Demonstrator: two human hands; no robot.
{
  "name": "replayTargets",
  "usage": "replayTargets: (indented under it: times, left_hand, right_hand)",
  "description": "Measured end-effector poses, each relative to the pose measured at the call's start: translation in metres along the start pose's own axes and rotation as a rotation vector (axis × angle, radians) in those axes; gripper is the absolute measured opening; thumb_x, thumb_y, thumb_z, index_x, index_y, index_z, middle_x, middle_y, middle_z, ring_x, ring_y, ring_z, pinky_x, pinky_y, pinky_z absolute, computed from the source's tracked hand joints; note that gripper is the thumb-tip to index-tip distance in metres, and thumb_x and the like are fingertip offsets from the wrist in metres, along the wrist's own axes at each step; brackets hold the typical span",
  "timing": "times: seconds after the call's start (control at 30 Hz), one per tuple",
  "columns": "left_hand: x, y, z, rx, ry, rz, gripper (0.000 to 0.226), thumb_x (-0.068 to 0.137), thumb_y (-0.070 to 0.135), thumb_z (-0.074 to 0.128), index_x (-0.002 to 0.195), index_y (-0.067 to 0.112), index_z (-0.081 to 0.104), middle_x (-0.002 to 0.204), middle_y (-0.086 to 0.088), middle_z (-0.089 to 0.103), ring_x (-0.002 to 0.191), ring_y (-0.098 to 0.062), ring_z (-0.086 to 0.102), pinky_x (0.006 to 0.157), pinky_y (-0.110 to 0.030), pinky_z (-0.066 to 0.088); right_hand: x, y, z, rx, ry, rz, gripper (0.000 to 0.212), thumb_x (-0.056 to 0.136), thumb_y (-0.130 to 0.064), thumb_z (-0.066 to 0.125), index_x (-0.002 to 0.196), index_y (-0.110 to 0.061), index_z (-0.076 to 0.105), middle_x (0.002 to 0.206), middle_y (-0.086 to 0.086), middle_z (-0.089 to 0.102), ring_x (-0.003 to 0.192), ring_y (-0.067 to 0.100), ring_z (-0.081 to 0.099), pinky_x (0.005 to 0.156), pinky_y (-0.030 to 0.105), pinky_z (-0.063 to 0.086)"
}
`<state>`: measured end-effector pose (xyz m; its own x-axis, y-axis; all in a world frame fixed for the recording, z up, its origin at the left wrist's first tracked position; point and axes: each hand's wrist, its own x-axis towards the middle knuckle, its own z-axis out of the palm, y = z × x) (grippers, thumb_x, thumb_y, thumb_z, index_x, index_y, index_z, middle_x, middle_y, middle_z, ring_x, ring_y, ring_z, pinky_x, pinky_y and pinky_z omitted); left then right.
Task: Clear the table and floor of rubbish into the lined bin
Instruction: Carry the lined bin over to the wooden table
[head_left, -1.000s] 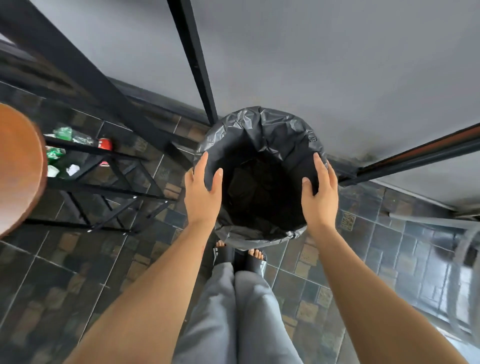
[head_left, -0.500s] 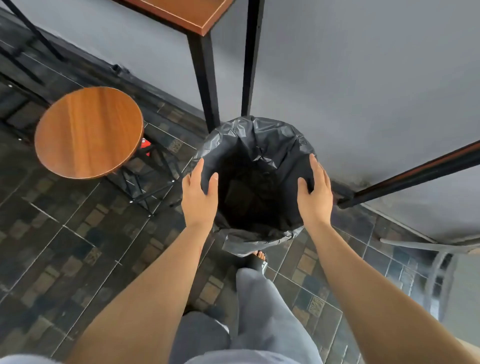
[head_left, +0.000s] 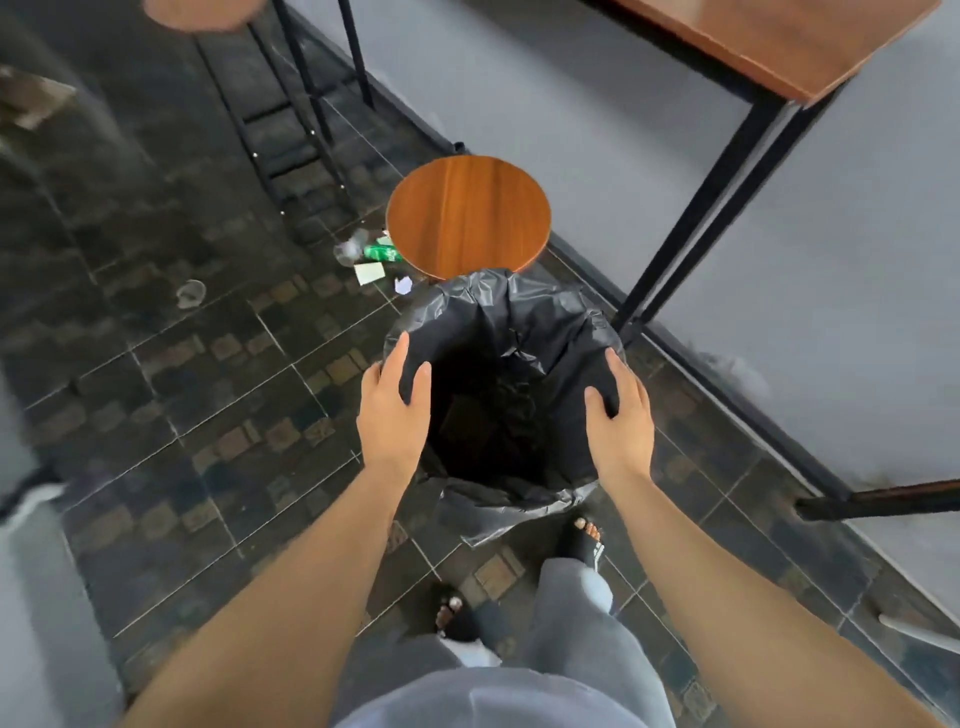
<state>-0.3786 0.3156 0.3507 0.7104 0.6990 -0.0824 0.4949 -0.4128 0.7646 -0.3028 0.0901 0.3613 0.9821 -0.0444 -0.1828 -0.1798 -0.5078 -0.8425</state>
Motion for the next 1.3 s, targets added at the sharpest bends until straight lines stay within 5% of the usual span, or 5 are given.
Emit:
replayTargets:
  times: [0.1,0.23,0.57,0.9,1.3]
  left_hand:
    - [0.011,-0.032,-0.047,0.033,0.062,-0.057,0.045,0.096,0.051,0.043,0.141,0.046,0.039,0.144,-0.002,0.044,0.127,-0.018,0.046,0.096,-0.029,0.034]
    - [0.03,-0.065,-0.107,0.004,0.145,-0.182,0.045,0.096,0.051,0.044,0.14,0.044,0.042,0.144,-0.002,0.044,0.128,-0.017,0.045,0.101,-0.031,0.035]
    - [0.146,-0.105,-0.201,-0.012,0.322,-0.236,0.046,0.096,0.048,0.047,0.141,0.037,0.045,0.136,0.0,0.05,0.116,-0.012,0.05,0.09,-0.026,0.035]
    - [0.33,-0.076,-0.232,-0.006,0.273,-0.162,0.047,0.096,0.048,0.046,0.141,0.038,0.042,0.14,-0.002,0.047,0.126,-0.019,0.047,0.102,-0.036,0.037]
    - [0.553,-0.003,-0.207,-0.004,-0.006,0.07,0.045,0.097,0.045,0.046,0.141,0.04,0.043,0.145,-0.004,0.043,0.126,-0.021,0.047,0.103,-0.035,0.034]
  right_hand:
    - [-0.016,-0.026,0.047,-0.009,-0.08,-0.043,0.05,0.098,-0.029,0.051,0.142,-0.049,0.038,0.153,-0.015,0.033,0.096,-0.029,0.037,0.063,0.004,0.035]
    - [-0.032,-0.065,0.106,-0.006,-0.195,-0.1,0.049,0.098,-0.027,0.051,0.141,-0.048,0.04,0.151,-0.014,0.037,0.099,-0.029,0.039,0.063,0.0,0.034]
    - [0.006,-0.17,0.25,0.062,-0.341,-0.201,0.047,0.098,-0.027,0.053,0.139,-0.048,0.044,0.149,-0.016,0.039,0.134,0.005,0.038,0.094,0.023,0.031]
    - [0.11,-0.279,0.335,0.097,-0.269,-0.207,0.05,0.098,-0.011,0.049,0.139,-0.041,0.048,0.149,-0.013,0.04,0.136,0.004,0.034,0.091,0.006,0.027]
    - [0.227,-0.354,0.382,0.203,0.1,-0.045,0.052,0.098,-0.005,0.046,0.134,-0.043,0.05,0.148,-0.012,0.043,0.135,0.011,0.041,0.104,0.033,0.044]
